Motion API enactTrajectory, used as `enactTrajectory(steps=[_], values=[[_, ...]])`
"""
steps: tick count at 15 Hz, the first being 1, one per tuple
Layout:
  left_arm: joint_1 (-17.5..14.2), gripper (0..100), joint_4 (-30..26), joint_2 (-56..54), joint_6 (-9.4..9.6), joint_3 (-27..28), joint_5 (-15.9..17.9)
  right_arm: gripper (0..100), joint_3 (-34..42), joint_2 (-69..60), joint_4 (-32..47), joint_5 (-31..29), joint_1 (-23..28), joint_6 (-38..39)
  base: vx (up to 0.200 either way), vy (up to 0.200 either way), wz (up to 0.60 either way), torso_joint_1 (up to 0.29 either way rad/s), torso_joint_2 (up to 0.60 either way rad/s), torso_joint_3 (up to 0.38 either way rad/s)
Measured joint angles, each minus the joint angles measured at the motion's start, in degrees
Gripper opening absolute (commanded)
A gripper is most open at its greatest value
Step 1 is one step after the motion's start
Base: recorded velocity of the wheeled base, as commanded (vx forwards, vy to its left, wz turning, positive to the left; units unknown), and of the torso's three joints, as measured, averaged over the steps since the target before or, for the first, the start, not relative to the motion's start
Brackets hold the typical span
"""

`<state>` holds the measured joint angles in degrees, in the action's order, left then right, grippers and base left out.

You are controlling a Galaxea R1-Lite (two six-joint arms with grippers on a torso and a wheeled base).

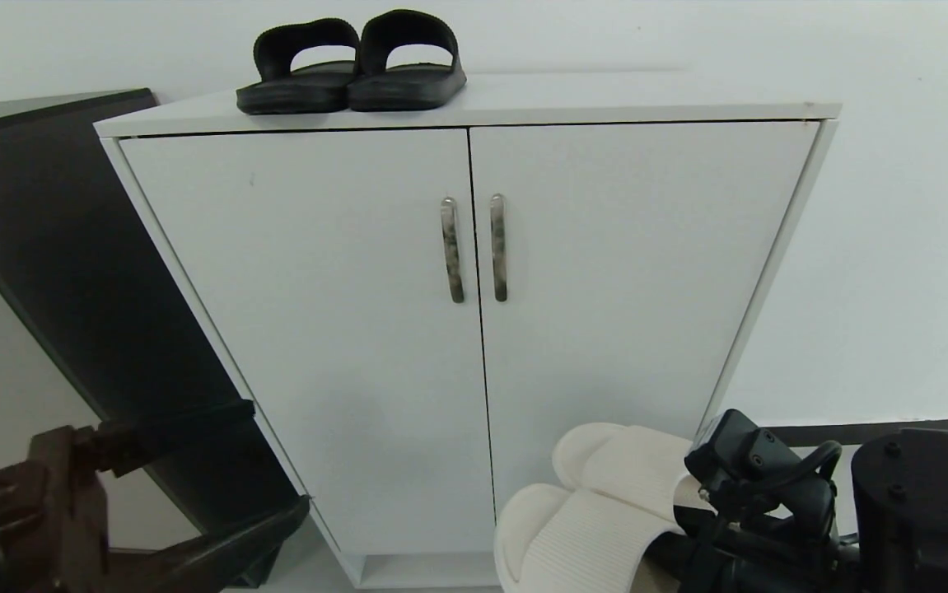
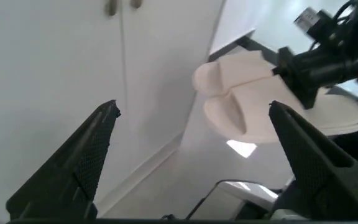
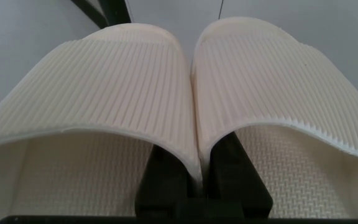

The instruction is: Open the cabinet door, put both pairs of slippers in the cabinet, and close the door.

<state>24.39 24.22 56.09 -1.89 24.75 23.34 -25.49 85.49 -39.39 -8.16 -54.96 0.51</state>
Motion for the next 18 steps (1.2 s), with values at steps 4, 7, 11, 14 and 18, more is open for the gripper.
enactTrajectory(steps=[4,7,11,14,18], values=[[6.75,100,0.22,9.59,-0.07,10.25,-0.09,0,0.16,-0.07,0.04,-0.02,-0.06,-1.11,0.0,0.0,0.0,0.0,0.0,0.0],[12.4,100,2.84,18.85,-3.12,18.94,-1.15,0,0.63,0.0,0.04,0.0,-0.09,-1.29,0.0,0.0,0.0,0.0,0.0,0.0],[15.76,100,9.58,27.45,-9.22,25.0,2.16,0,0.88,-0.22,0.04,0.06,-0.22,-1.46,0.0,0.0,0.0,0.0,0.0,0.0],[14.67,100,10.12,30.65,-14.25,27.6,5.78,0,1.1,-0.18,0.04,0.28,-0.26,-1.49,0.0,0.0,0.0,0.0,0.0,0.0],[10.36,100,10.31,34.65,-12.64,32.37,3.72,0,1.11,0.17,-0.05,0.35,-0.3,-1.52,0.0,0.0,0.0,0.0,0.0,0.0]])
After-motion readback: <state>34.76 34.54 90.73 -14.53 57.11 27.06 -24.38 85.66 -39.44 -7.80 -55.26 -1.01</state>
